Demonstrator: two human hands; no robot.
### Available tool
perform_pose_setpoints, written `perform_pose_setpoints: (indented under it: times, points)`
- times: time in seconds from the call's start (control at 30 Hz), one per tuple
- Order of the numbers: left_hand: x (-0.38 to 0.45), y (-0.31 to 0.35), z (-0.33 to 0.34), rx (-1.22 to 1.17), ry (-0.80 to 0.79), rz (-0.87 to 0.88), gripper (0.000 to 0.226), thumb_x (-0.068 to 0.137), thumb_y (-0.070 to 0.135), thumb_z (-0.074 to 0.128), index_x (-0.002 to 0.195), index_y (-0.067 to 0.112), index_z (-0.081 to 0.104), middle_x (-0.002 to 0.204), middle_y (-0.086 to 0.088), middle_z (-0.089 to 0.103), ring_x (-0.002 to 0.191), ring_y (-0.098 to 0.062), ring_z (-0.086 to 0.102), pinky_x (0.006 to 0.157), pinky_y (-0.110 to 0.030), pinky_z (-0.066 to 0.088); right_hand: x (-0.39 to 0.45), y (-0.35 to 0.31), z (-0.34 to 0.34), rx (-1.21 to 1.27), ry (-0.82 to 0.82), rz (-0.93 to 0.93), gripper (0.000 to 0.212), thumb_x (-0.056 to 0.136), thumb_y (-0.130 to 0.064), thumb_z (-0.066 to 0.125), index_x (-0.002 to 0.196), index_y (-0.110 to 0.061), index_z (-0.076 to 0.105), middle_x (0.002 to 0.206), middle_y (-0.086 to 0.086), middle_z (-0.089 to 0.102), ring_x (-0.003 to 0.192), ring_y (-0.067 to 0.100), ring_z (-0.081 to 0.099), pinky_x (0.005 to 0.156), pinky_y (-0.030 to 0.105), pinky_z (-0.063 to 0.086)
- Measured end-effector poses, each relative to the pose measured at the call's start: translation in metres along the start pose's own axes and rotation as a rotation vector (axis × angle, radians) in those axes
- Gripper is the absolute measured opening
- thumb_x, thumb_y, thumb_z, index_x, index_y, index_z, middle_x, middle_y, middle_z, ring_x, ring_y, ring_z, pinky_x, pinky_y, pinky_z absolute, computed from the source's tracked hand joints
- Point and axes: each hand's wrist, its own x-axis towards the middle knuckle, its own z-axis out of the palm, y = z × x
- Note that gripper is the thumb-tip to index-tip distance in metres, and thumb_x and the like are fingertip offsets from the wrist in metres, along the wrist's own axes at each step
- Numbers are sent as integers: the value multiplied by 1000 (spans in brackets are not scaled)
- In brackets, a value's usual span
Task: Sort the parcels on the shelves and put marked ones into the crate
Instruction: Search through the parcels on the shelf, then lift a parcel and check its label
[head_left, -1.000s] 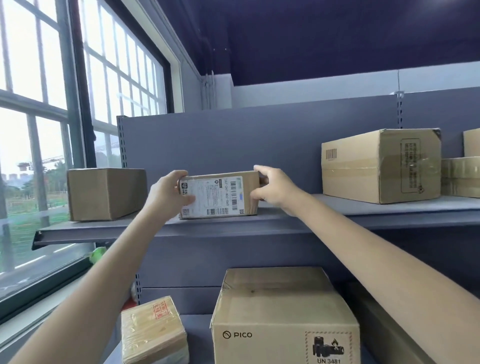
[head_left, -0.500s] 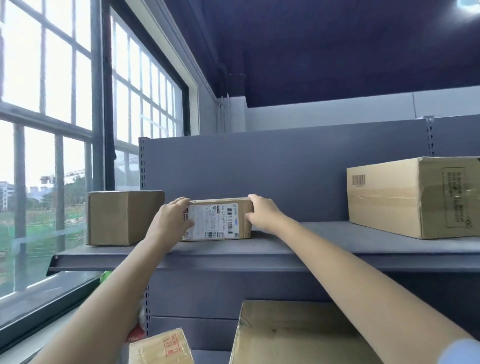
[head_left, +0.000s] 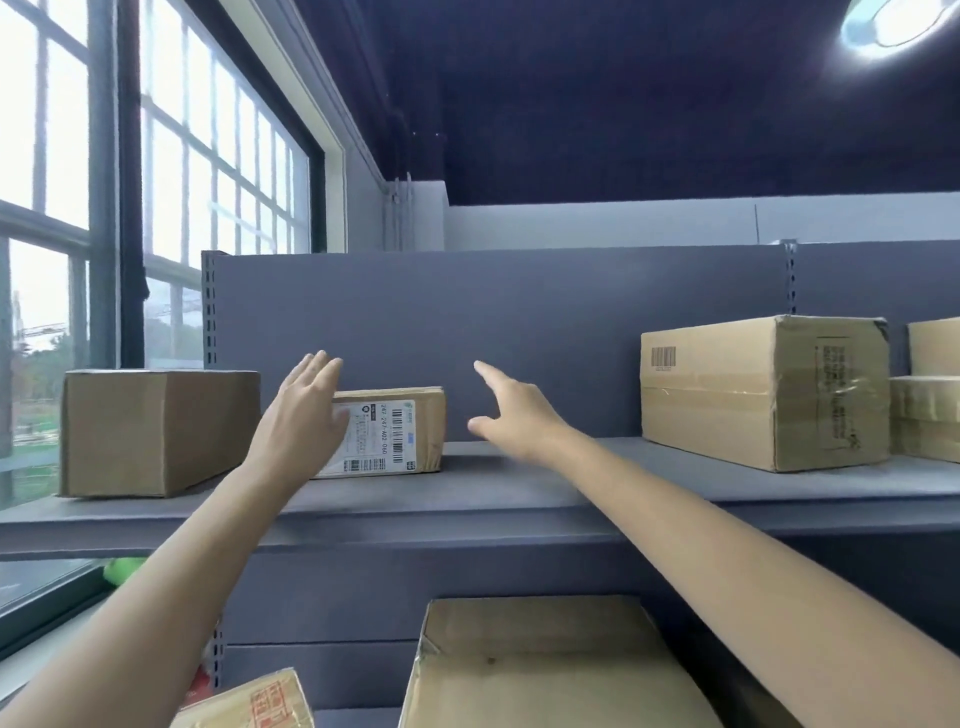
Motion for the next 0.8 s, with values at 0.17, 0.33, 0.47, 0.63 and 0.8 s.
perform_pose_setpoints:
  times: [0.17,0.33,0.47,0.63,0.8]
  points:
    - [5,71,8,-140,5,83,52,85,0,53,136,-2,40,147,-18,35,141,-28,24,112,-32,18,-37,45,-86,-234,372,-85,38,85,-6,52,123,-5,54,138,11,47,130,24,40,97,20,26]
    - [-5,145,22,-271,-12,109,48,85,6,54,133,2,46,145,-14,40,134,-30,36,106,-26,22,-72,105,-180,-249,771,44,31,86,-6,53,117,-3,56,128,13,54,118,26,49,87,20,32]
    - [-19,184,37,-323,-109,94,51,86,14,54,136,10,43,150,-8,34,128,-33,42,104,-32,30,-91,156,-222,-31,825,414,43,89,-17,51,129,-5,44,131,11,50,113,25,50,79,25,34]
    - [-30,219,54,-331,-210,89,53,89,17,52,139,12,38,152,-6,29,136,-23,32,106,-28,25,-96,199,-228,272,723,638,57,94,-46,33,130,-2,42,118,14,51,111,31,49,85,37,37]
    - [-23,246,56,-440,-281,-16,51,88,19,52,138,12,38,104,-6,55,66,-11,50,64,-26,36,-95,205,-222,264,760,533,41,93,-44,36,98,-7,53,99,8,56,95,26,50,78,33,36]
